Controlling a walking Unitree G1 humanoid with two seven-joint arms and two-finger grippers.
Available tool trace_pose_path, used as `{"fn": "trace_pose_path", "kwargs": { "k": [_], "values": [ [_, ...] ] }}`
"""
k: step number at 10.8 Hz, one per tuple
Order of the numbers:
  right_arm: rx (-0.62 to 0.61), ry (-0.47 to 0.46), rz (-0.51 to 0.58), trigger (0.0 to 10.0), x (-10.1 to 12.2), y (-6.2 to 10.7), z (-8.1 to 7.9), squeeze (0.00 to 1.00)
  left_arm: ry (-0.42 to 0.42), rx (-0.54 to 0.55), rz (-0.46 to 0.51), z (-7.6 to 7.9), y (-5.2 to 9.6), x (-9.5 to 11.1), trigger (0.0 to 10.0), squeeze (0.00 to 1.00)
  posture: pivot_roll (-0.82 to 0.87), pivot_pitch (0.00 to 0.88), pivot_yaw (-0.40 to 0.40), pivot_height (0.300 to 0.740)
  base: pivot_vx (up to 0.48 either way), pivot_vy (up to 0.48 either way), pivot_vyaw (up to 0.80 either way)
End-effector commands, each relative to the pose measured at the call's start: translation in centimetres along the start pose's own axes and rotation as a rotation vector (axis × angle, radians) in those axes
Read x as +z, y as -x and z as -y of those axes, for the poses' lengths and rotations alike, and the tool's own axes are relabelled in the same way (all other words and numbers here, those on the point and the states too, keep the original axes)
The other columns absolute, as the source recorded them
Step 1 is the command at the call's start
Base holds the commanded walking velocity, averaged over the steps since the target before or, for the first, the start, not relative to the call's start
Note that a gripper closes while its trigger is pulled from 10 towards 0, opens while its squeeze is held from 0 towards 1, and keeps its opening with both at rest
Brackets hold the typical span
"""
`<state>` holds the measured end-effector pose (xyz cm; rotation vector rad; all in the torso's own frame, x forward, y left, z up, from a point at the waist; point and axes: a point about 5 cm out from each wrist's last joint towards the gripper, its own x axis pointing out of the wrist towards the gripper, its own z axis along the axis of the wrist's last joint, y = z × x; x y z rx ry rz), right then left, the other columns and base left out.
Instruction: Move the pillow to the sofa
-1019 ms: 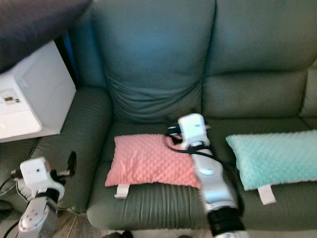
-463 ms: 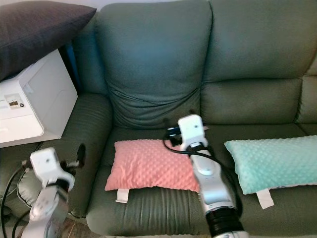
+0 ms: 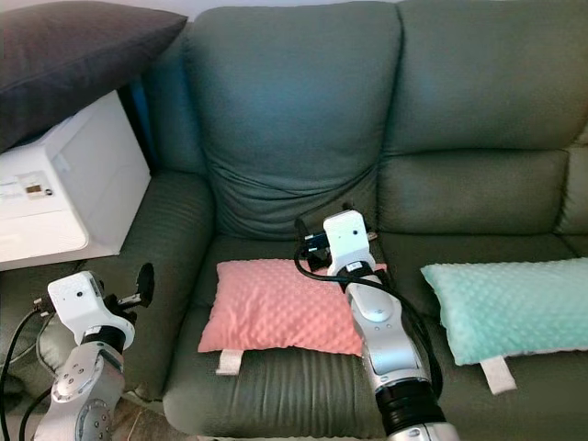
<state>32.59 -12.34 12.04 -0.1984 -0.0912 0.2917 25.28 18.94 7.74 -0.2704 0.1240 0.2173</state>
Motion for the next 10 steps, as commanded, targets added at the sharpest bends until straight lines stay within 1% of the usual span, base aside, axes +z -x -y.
{"fn": "trace_pose_path", "kwargs": {
  "k": [1,6,7,8,10],
  "values": [
    [0.008,-0.010,-0.002,10.0,0.15,-0.19,-0.10,0.00,0.003,0.007,-0.007,-0.11,0.10,0.08,10.0,0.00,-0.19,0.054,0.095,0.740,0.000,0.000,0.00],
    [0.003,-0.030,-0.012,10.0,0.01,-0.07,-0.03,0.00,-0.008,0.011,-0.027,0.08,0.03,-0.13,10.0,0.00,-0.19,0.062,0.099,0.740,0.000,0.000,0.00],
    [0.002,-0.033,-0.014,10.0,0.00,-0.07,-0.02,0.00,-0.009,0.010,-0.030,0.09,-0.01,-0.20,10.0,0.00,-0.19,0.062,0.099,0.740,-0.240,0.000,0.00],
    [0.000,-0.035,-0.015,10.0,0.00,-0.10,0.03,0.00,-0.009,0.011,-0.033,0.12,-0.03,-0.22,10.0,0.00,-0.19,0.063,0.099,0.740,0.000,0.000,0.00],
    [-0.001,-0.037,-0.018,10.0,0.00,-0.15,0.05,0.00,-0.010,0.014,-0.037,0.14,-0.04,-0.25,10.0,0.00,-0.19,0.064,0.098,0.740,-0.287,0.000,0.00]
  ]
}}
